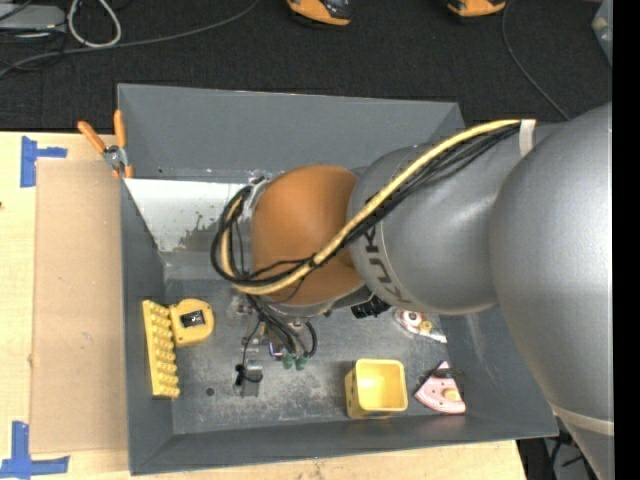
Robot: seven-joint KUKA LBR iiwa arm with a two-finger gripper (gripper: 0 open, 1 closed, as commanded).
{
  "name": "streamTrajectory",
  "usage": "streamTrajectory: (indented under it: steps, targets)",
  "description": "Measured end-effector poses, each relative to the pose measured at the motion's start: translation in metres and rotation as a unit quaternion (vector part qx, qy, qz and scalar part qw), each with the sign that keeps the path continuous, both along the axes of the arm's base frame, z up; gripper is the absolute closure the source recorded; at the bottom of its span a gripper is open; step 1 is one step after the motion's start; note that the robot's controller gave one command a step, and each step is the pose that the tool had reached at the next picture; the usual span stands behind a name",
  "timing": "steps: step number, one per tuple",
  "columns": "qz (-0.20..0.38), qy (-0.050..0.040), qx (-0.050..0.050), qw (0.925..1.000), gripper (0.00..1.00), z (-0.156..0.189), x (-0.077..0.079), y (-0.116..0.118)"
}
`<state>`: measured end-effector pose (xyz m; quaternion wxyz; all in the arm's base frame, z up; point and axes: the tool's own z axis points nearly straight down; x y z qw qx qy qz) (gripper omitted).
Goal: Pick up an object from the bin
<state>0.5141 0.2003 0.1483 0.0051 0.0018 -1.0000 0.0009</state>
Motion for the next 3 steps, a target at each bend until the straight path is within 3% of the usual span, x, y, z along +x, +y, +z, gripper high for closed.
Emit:
streamTrajectory:
  steps: [1,2,3]
  targets:
    - [-0.003,-0.0038,0.001,1.0,0.0,0.005,0.002,-0.001]
    - [-0.036,-0.003,0.001,0.9994,0.0,-0.082,0.065,0.034]
    - [-0.075,-0.0119,0.004,0.9971,0.0,0.001,0.066,0.048]
